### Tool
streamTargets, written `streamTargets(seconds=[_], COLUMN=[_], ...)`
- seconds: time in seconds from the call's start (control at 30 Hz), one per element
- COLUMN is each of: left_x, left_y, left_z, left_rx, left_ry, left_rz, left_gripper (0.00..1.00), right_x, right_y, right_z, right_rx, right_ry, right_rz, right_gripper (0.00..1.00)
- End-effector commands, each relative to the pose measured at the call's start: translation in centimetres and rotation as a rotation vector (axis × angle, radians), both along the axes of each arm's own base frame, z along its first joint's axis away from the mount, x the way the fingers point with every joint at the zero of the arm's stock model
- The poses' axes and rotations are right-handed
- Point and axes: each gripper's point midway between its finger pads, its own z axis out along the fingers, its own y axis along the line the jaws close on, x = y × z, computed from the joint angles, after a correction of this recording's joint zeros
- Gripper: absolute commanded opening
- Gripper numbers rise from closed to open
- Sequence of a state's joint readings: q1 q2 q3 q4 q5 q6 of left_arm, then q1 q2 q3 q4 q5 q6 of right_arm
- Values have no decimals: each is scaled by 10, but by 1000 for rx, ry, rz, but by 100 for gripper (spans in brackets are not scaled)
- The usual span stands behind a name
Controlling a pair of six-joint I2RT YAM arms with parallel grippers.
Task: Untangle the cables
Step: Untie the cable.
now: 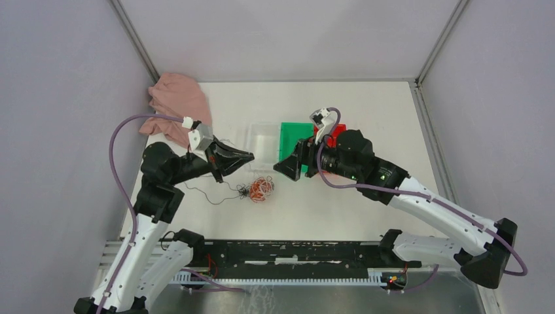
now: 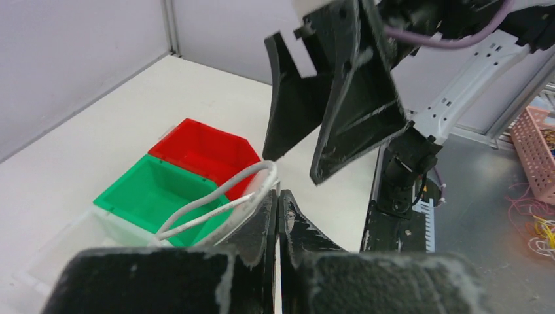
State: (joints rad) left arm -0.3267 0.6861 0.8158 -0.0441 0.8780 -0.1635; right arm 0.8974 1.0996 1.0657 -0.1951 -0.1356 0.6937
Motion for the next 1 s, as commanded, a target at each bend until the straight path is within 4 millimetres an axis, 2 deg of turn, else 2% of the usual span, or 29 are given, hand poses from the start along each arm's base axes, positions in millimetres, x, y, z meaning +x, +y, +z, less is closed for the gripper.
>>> streamTargets(seconds=[0.0, 0.1, 0.23, 0.43, 0.6, 0.73, 0.97], left_x=[-21, -21, -23, -24, -23, -24, -32], left_y=[-2, -1, -1, 0, 0, 0, 2], left_z=[36, 49, 59, 73, 84, 94, 123], left_rx=[-44, -55, -63, -74, -76, -81, -99], left_ry=[-27, -45, -63, -84, -113, -133, -199], left_rz=[-65, -62, -61, -62, -60, -62, -69], left_gripper=[3, 3, 3, 3, 3, 3, 3], right_x=[-17, -24, -34, -32, -27, -17, 0], right_y=[4, 19, 48, 83, 104, 114, 106], right_z=[-18, -24, -33, -38, -46, -65, -117], right_rx=[-51, -40, -68, -80, -55, -74, -157], right_ry=[-122, -150, -231, -258, -237, -203, -154], right_rz=[155, 239, 316, 343, 332, 286, 179], right_gripper=[85, 85, 82, 73, 66, 59, 51])
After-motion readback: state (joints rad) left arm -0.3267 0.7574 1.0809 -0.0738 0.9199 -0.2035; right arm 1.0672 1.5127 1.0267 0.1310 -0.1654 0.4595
